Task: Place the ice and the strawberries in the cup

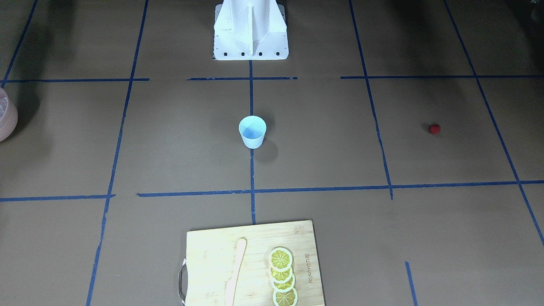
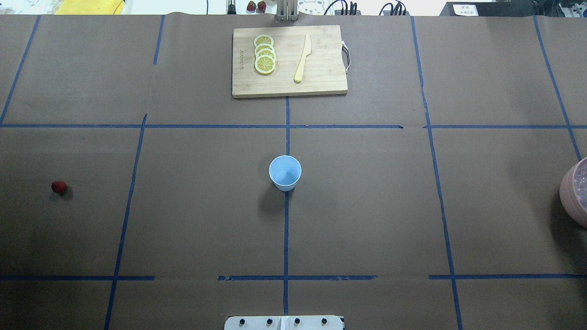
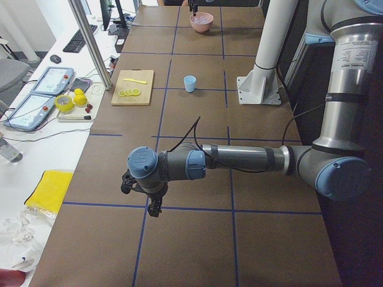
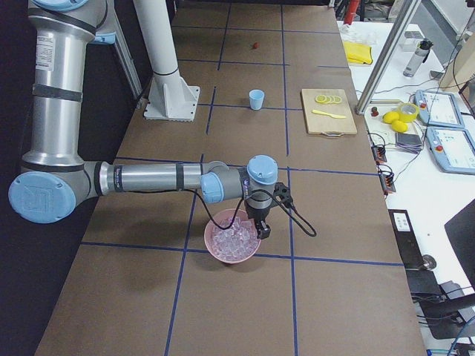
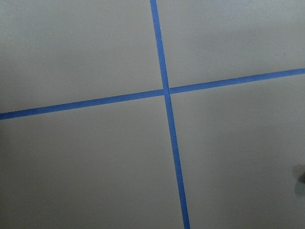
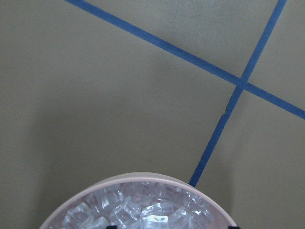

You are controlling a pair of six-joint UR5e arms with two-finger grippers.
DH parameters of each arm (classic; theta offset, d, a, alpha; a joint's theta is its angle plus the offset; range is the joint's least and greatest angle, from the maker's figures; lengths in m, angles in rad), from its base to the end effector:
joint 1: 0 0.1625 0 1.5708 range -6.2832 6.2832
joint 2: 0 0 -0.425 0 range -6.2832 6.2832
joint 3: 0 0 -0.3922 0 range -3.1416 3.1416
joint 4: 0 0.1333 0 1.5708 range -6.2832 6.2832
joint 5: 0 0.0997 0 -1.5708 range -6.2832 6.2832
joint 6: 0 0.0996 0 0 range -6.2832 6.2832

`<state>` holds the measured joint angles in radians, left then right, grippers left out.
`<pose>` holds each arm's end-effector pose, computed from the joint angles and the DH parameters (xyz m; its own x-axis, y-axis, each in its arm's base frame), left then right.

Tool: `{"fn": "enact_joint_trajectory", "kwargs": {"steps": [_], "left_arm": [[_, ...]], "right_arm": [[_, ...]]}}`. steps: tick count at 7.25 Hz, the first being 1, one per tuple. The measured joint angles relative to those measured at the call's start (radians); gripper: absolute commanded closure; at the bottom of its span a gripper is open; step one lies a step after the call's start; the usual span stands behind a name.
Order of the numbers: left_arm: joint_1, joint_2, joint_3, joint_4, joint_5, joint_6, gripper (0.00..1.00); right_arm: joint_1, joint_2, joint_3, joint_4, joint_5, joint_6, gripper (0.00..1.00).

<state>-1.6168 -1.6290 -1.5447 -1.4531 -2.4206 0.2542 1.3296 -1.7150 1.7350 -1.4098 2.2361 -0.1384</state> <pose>-0.0819 -0.5072 0.6482 0.6469 0.1588 -0.7458 -0.1207 0.9871 0.1055 -0.0361 -0.4475 0.6344 0.6979 -0.4248 0.5766 0.3345 0.9052 0.2621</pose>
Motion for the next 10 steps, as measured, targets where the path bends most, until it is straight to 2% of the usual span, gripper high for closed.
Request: {"fn": "enact_joint_trajectory", "kwargs": {"steps": [10], "left_arm": [[0.000, 0.001, 0.001, -0.010, 0.000, 0.000, 0.00]], "right_arm": [[-0.084, -0.017, -0.015, -0.003, -0.052, -0.001, 0.34]]}}
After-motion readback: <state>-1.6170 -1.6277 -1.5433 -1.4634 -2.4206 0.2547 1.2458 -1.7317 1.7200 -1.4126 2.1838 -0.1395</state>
